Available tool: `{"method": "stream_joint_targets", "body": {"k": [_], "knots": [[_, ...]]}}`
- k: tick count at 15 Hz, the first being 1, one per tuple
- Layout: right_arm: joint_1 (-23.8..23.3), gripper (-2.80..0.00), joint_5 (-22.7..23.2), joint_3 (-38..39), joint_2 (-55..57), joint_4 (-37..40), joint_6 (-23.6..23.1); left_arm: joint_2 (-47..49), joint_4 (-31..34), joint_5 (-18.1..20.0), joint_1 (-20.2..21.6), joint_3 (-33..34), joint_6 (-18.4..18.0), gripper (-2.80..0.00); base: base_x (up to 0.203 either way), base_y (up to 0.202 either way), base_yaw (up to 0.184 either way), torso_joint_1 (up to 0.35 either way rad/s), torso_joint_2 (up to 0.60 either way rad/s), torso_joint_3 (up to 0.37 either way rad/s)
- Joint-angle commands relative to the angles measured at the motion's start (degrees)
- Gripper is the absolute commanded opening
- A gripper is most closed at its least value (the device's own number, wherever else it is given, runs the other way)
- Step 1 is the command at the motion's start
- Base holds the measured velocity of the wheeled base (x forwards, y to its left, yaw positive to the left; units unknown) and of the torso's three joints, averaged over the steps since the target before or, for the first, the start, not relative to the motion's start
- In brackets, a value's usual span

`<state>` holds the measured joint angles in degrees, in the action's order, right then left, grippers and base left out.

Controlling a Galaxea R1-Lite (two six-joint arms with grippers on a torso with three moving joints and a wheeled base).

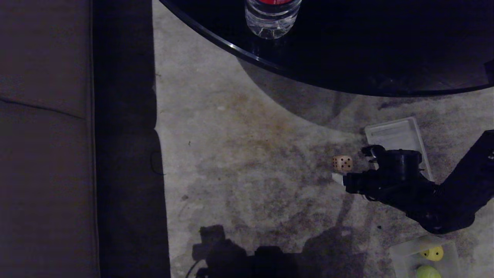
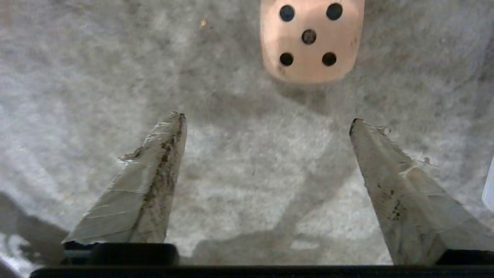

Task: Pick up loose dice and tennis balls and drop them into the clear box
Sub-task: Pick up toys out of the box

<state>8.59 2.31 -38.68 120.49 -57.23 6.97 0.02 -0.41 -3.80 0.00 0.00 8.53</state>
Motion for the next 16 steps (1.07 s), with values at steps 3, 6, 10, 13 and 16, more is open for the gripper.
{"method": "stream_joint_targets", "body": {"k": [3,6,10,13,16], "knots": [[-0.81,0.00,-1.89,-4.62,5.24,-0.65,-2.37,0.06,-0.02,0.02,0.00,0.00,0.08,-2.80,0.000,0.000,0.000,0.000,0.00,0.000],[-1.07,0.00,-3.67,-8.35,6.94,-0.85,-3.18,-0.01,-0.02,0.01,0.00,0.00,0.08,-2.80,0.000,0.000,0.000,0.000,0.00,0.000],[-1.21,0.00,-3.54,-10.31,9.28,-3.64,-3.10,0.05,-0.02,-0.05,0.00,0.00,0.08,-2.80,0.000,0.000,0.000,0.000,0.00,0.000],[-1.21,0.00,-3.28,-11.84,10.38,-4.99,-3.10,0.06,-0.02,-0.06,0.00,0.00,0.08,-2.80,0.000,0.000,0.000,0.000,0.00,0.000],[-1.30,-2.80,-3.39,-11.94,10.47,-5.26,-3.19,-0.02,-0.02,-0.06,0.00,0.00,0.08,-2.80,0.000,0.000,0.000,0.000,0.00,0.000]]}}
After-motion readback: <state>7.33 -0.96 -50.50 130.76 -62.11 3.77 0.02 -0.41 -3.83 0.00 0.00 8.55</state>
